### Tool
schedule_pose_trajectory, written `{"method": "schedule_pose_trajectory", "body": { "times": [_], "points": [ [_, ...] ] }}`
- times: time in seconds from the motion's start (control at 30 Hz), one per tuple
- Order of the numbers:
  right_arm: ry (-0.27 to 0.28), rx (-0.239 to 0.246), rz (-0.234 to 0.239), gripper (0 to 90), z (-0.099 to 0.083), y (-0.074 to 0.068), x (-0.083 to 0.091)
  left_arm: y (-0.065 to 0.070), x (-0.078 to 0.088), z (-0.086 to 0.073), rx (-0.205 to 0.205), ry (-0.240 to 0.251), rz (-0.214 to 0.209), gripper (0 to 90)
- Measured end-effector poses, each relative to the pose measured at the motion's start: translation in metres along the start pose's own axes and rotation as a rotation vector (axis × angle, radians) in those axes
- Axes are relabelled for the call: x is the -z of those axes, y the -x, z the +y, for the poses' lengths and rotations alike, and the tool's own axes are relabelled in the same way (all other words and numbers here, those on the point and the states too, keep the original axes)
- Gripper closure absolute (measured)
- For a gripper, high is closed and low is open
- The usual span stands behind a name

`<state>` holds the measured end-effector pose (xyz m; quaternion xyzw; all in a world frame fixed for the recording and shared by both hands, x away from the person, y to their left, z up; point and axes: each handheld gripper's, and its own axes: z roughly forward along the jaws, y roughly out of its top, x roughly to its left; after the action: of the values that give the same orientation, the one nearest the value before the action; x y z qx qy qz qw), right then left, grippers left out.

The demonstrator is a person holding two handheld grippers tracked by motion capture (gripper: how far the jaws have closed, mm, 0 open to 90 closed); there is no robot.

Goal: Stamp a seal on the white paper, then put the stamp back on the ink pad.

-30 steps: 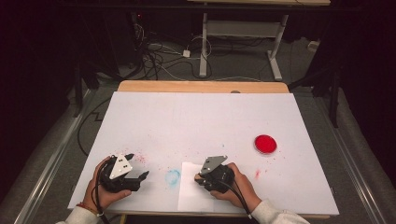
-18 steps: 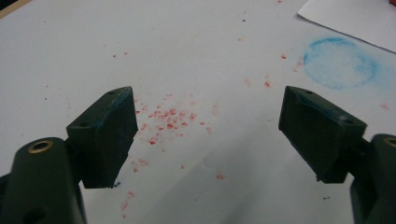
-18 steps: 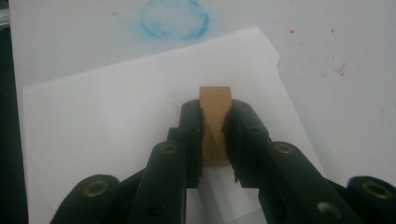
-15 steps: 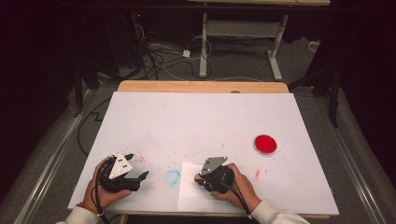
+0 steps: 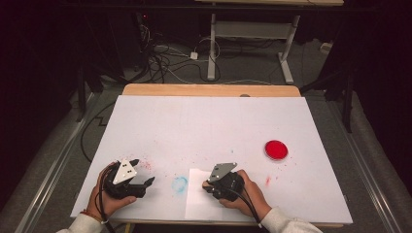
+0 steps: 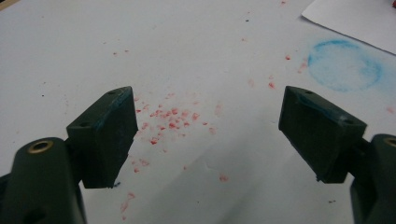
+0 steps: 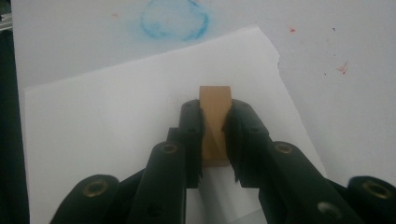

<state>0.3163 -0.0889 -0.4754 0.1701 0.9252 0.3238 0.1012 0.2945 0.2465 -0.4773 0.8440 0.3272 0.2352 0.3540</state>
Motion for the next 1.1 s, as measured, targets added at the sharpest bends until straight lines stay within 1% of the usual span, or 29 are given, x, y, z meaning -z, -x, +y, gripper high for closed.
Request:
{"method": "schedule_pose_trajectory", "body": {
  "times": [0.13, 0.23, 0.43, 0.5, 0.6, 0.63, 0.77, 1.03, 1.1],
  "points": [
    [-0.002, 0.01, 0.002, 76.2, 0.0005, 0.0005, 0.0, -0.0004, -0.0001, 0.0, 0.002, 0.0, -0.001, 18.8],
    [-0.013, 0.014, -0.004, 76.2, 0.0012, 0.0001, 0.0006, -0.0002, 0.0, -0.0004, 0.004, -0.002, -0.001, 18.8],
    [-0.003, 0.006, -0.003, 76.2, 0.0006, -0.0003, 0.0002, 0.0003, 0.0008, -0.0008, 0.001, -0.001, -0.002, 18.8],
    [-0.012, 0.011, 0.001, 76.2, 0.0014, 0.0005, 0.0006, 0.0002, 0.0005, -0.001, 0.001, -0.005, -0.002, 18.8],
    [0.001, 0.011, 0.006, 76.1, 0.0006, 0.001, 0.0001, -0.0003, 0.0008, -0.0005, 0.003, 0.0, -0.001, 18.8],
    [-0.006, 0.011, 0.007, 76.2, 0.0011, 0.0012, 0.0007, -0.0004, 0.0007, -0.0007, 0.002, -0.002, 0.0, 18.8],
    [-0.006, 0.017, 0.009, 76.2, 0.001, 0.0014, 0.0012, -0.0004, 0.0012, -0.0021, 0.004, -0.006, 0.001, 18.8],
    [-0.001, 0.031, 0.003, 76.3, 0.0002, 0.0011, 0.0034, 0.0011, 0.0018, -0.0004, -0.009, -0.006, 0.007, 18.8],
    [0.008, 0.021, -0.004, 76.2, -0.0001, 0.0023, 0.0064, 0.0017, 0.0012, -0.0001, -0.012, -0.007, 0.006, 18.8]
  ]
}}
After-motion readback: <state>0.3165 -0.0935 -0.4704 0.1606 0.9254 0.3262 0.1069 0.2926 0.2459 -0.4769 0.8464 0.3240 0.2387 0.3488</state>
